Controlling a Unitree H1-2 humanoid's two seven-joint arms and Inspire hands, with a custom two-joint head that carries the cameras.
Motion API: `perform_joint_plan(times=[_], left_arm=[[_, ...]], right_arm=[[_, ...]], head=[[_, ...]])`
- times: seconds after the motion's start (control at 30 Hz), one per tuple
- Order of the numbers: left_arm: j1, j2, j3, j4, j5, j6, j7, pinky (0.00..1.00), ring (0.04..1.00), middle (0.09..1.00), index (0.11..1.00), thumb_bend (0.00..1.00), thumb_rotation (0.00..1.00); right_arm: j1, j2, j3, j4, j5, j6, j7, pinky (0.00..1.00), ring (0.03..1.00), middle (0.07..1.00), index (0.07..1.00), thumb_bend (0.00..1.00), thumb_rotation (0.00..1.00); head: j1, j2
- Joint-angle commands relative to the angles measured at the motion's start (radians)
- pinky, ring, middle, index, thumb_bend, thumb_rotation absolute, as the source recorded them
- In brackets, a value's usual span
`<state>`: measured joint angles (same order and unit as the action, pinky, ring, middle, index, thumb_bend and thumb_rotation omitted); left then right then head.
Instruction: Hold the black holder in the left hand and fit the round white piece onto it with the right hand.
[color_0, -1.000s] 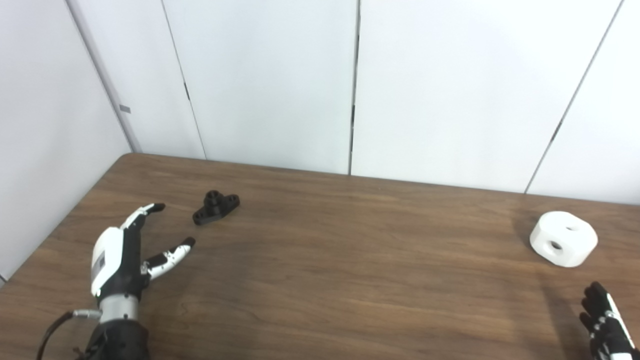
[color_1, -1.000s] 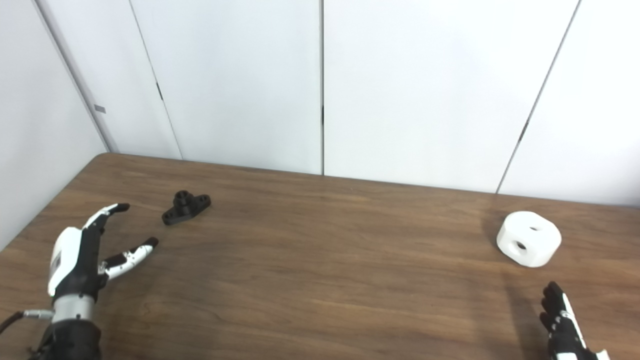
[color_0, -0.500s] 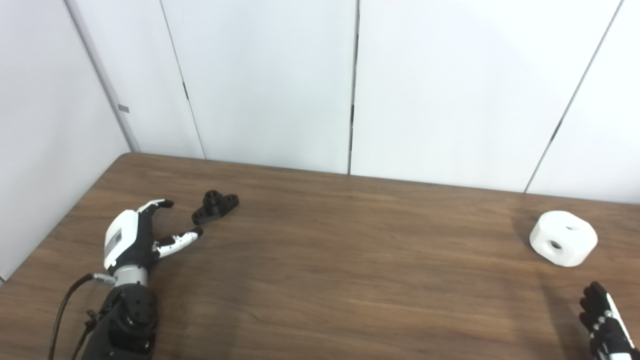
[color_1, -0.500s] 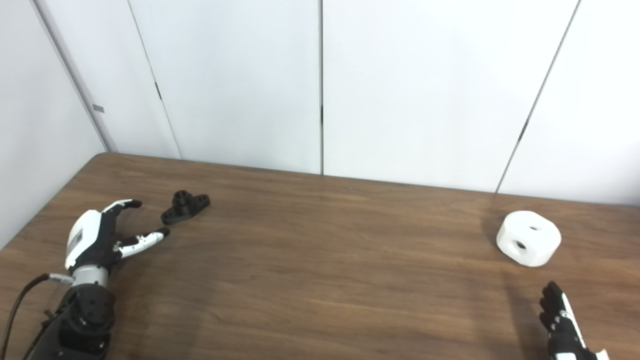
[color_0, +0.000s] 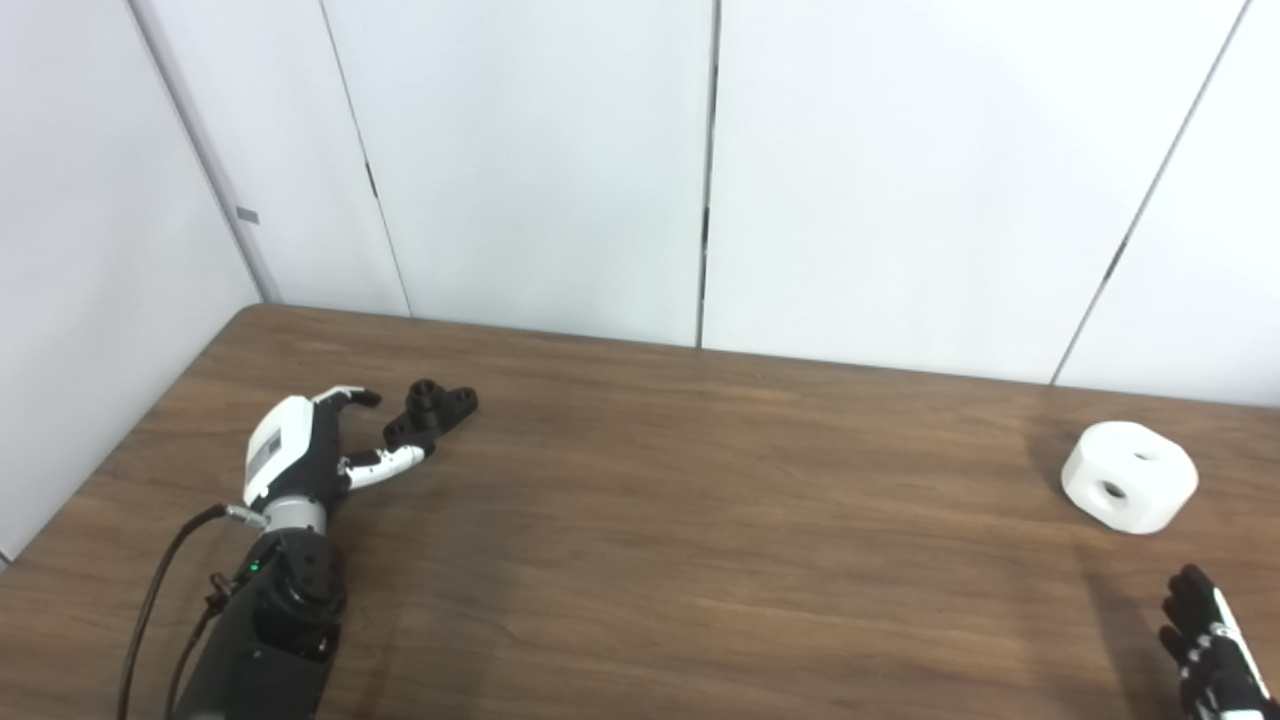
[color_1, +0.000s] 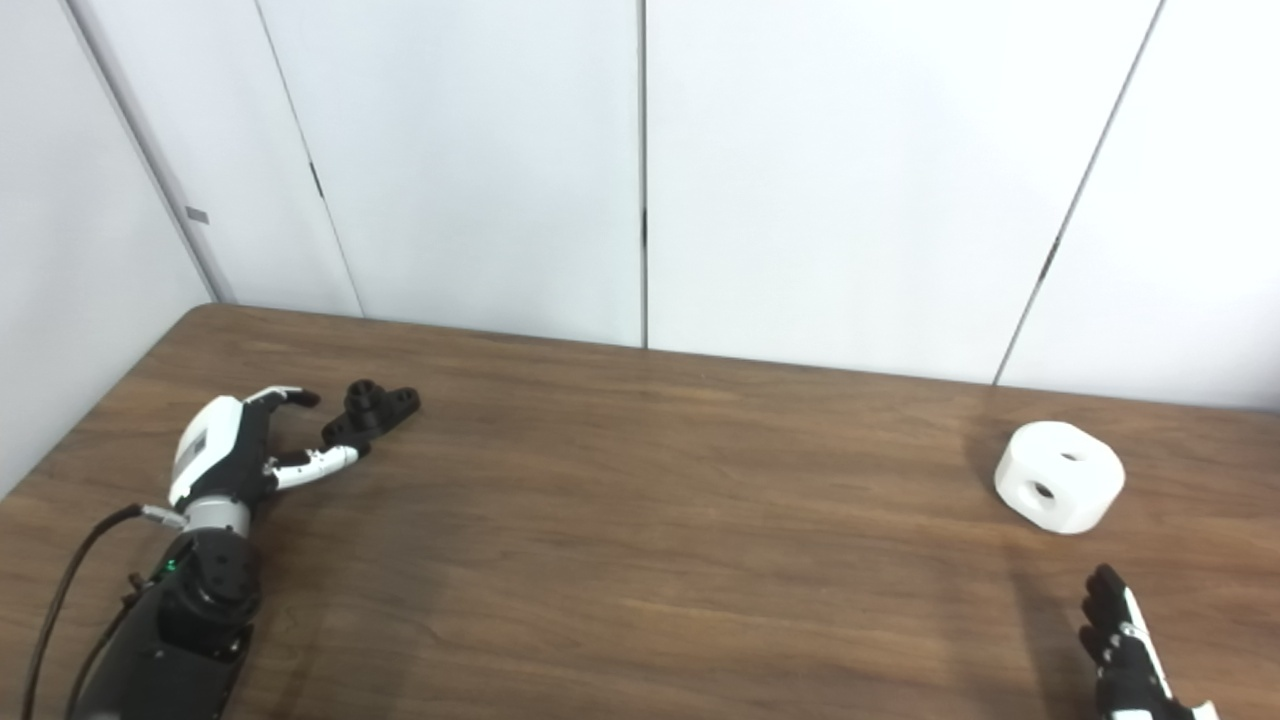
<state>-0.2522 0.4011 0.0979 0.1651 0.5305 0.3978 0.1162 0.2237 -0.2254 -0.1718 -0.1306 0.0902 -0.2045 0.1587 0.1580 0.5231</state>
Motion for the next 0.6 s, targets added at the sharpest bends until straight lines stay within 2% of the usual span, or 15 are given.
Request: perform_joint_plan(times=[0.0,0.07,0.17,0.37,0.57], left_arm=[[-0.052,0.023,0.002,-0.004,-0.004,-0.008,0.018,0.90,0.934,0.887,0.741,0.88,0.31],[-0.058,0.025,-0.006,0.007,-0.002,-0.009,0.017,0.91,0.932,0.887,0.737,0.88,0.31],[-0.068,0.032,-0.023,0.028,0.008,-0.016,0.022,0.99,0.927,0.882,0.729,0.88,0.28],[-0.084,0.042,-0.053,0.071,0.023,-0.014,0.035,1.00,0.922,0.879,0.711,0.87,0.27],[-0.092,0.046,-0.057,0.101,0.007,-0.029,0.041,1.00,0.941,0.885,0.687,0.87,0.26]], right_arm=[[0.062,0.032,0.019,0.056,-0.001,-0.004,-0.012,1.00,0.999,1.000,1.000,0.61,1.00],[0.063,0.032,0.020,0.054,-0.002,-0.003,-0.012,1.00,0.998,1.000,1.000,0.61,1.00],[0.065,0.033,0.020,0.053,0.001,-0.003,-0.011,1.00,0.998,1.000,1.000,0.62,1.00],[0.070,0.036,0.020,0.044,0.000,0.003,-0.016,1.00,0.999,0.994,1.000,0.62,1.00],[0.073,0.034,0.021,0.039,0.002,0.005,-0.014,1.00,0.999,0.993,1.000,0.62,1.00]], head=[[0.000,0.003],[-0.002,0.004],[-0.003,0.005],[-0.006,0.008],[-0.007,0.012]])
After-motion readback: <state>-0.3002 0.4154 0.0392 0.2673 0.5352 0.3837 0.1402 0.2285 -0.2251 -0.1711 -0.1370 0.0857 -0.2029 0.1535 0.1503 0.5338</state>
